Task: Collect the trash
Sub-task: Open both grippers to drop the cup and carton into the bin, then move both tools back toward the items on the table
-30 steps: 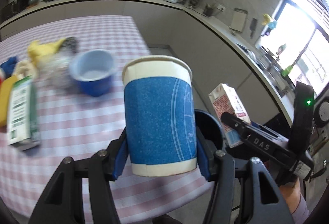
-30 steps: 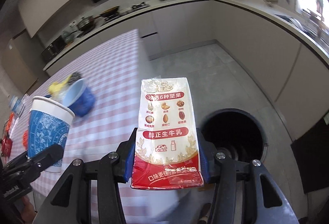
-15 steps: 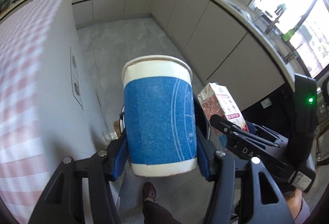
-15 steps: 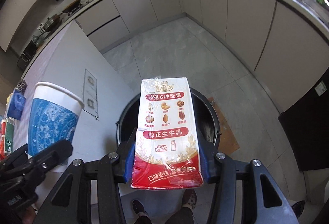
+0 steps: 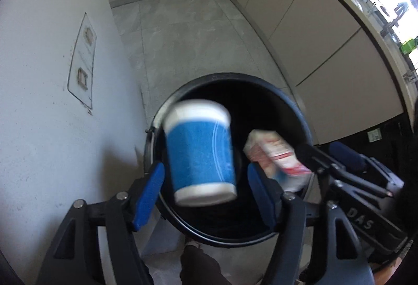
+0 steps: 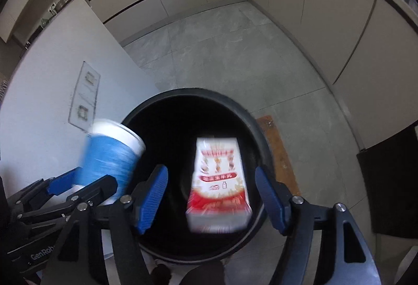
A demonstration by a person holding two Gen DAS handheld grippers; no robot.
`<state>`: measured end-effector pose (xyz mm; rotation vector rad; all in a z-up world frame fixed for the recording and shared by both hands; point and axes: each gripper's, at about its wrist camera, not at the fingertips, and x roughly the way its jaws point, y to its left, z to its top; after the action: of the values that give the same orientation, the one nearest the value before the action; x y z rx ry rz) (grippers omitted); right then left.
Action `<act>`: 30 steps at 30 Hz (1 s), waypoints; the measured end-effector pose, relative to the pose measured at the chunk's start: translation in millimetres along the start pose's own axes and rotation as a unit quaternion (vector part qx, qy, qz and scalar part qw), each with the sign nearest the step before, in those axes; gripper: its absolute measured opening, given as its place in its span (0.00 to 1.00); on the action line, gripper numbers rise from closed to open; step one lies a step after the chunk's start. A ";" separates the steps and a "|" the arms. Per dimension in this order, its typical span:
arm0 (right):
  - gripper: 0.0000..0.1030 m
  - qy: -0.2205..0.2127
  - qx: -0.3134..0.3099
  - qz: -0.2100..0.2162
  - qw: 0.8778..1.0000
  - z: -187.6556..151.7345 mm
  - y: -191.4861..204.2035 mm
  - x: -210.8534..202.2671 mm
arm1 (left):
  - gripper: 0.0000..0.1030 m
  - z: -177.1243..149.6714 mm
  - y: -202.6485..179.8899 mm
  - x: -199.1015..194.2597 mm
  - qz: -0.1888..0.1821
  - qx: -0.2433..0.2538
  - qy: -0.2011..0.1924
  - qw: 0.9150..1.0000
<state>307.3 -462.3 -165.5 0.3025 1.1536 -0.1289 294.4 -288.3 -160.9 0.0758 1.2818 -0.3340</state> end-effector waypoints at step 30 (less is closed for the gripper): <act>0.76 -0.085 0.029 0.039 0.995 -12.8 88.7 -172.0 | 0.74 -23.8 62.8 -216.0 -0.045 -0.004 -0.127 0.991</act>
<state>249.3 -383.4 1.9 0.3803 0.9702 -0.1172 237.7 -179.3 29.0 -0.0307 1.0365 -0.4028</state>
